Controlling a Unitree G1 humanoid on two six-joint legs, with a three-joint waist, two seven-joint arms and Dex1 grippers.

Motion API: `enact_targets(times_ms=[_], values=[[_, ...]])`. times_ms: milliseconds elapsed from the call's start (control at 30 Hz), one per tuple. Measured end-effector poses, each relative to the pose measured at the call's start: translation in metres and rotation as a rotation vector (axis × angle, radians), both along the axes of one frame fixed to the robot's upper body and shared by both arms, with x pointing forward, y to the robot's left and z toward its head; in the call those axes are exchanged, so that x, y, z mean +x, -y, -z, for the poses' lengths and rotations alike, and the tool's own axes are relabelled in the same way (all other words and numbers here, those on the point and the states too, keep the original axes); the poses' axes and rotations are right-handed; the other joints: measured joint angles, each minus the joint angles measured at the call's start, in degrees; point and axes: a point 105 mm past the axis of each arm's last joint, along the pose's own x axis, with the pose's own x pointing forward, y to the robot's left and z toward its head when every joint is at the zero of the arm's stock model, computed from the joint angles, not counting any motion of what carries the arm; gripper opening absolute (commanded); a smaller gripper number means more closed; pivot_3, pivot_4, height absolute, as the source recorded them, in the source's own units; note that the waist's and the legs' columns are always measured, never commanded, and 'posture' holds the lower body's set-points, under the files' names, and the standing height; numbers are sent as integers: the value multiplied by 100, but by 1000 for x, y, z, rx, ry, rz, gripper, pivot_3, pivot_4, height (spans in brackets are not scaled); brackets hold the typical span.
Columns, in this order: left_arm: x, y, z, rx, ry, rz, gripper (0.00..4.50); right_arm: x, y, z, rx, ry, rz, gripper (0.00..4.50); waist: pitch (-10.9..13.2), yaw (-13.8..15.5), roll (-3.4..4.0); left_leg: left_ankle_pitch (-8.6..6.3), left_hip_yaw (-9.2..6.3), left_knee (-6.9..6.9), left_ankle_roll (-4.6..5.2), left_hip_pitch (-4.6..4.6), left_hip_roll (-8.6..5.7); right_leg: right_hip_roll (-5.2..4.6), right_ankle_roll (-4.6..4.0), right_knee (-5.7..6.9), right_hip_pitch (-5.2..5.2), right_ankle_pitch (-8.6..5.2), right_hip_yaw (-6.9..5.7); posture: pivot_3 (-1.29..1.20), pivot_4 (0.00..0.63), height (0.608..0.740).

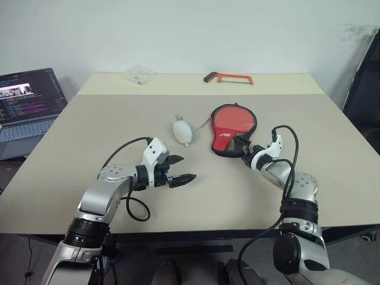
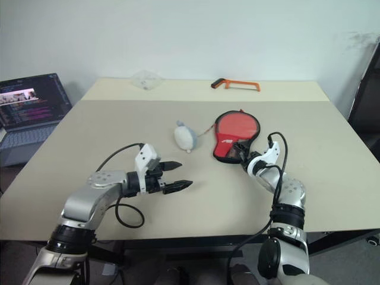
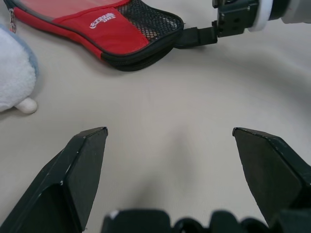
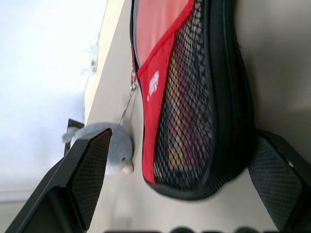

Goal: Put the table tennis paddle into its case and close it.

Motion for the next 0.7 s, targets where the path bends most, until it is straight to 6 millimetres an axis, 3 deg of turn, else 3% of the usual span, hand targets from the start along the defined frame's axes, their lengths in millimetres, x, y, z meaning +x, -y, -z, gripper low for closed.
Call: enact_targets(times_ms=[633,700], values=[[0,6,0,4,2,17,4488,16,-5,-3,0,-4,43,4500,0,1,0,0,0,-1,0,-1,0,0,-3,-1,-1,-2,-1,0,150,740],[1,6,-2,3,7,19,4500,18,-6,-3,1,-6,50,4106,0,1,0,0,-1,-1,0,-1,0,0,-2,0,-1,-2,-1,0,150,740]])
